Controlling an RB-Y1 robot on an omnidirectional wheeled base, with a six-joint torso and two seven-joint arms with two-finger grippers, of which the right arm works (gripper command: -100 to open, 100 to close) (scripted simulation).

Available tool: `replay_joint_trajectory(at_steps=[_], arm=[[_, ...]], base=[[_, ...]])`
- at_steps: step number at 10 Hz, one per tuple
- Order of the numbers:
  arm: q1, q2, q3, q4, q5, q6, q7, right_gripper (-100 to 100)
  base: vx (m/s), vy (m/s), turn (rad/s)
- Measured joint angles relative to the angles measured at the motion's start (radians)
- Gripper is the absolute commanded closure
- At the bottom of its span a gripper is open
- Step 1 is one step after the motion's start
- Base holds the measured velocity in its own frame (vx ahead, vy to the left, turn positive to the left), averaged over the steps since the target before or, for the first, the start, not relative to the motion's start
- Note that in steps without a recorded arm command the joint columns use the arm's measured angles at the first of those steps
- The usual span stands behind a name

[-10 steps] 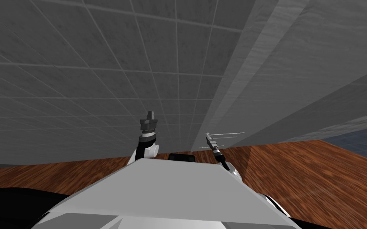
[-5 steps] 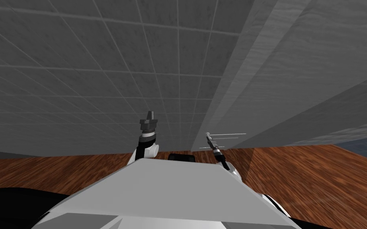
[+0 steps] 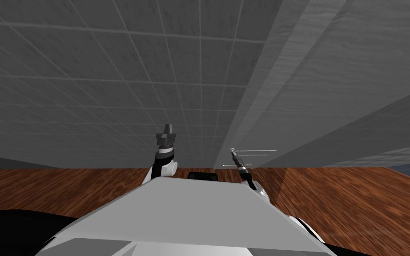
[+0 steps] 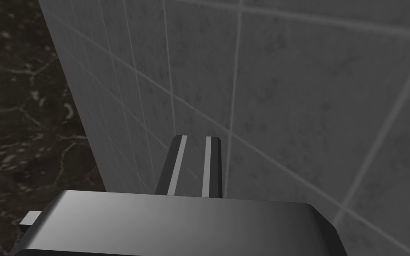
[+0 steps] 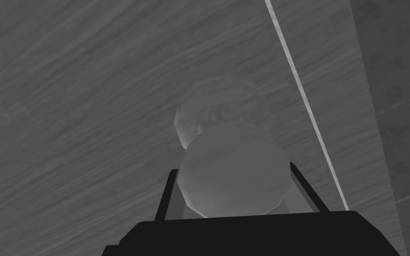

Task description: Pull the door open

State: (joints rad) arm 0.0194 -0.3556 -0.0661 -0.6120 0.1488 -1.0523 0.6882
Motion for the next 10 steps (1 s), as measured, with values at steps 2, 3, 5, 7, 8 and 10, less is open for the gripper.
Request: replay_joint_trajectory(at_steps=[2, 3, 5, 7, 8, 10], arm=[[-0.004, -0.002, 0.003, 0.001, -0.018, 0.005, -0.052, 100], [0.001, -0.001, 0.004, -0.009, -0.027, 0.010, -0.078, 100], [0.001, -0.001, 0.007, -0.011, -0.041, 0.016, -0.122, 100], [-0.002, 0.001, 0.010, -0.012, -0.061, 0.020, -0.170, 100], [0.001, 0.001, 0.013, -0.018, -0.071, 0.025, -0.195, 100], [-0.008, -0.001, 0.015, -0.002, -0.087, 0.019, -0.240, 100]], base=[[-0.040, -0.026, 0.061], [-0.030, -0.022, 0.037], [-0.050, -0.028, 0.108], [-0.043, -0.031, 0.057], [-0.037, -0.017, 0.048], [-0.040, -0.018, 0.054]])
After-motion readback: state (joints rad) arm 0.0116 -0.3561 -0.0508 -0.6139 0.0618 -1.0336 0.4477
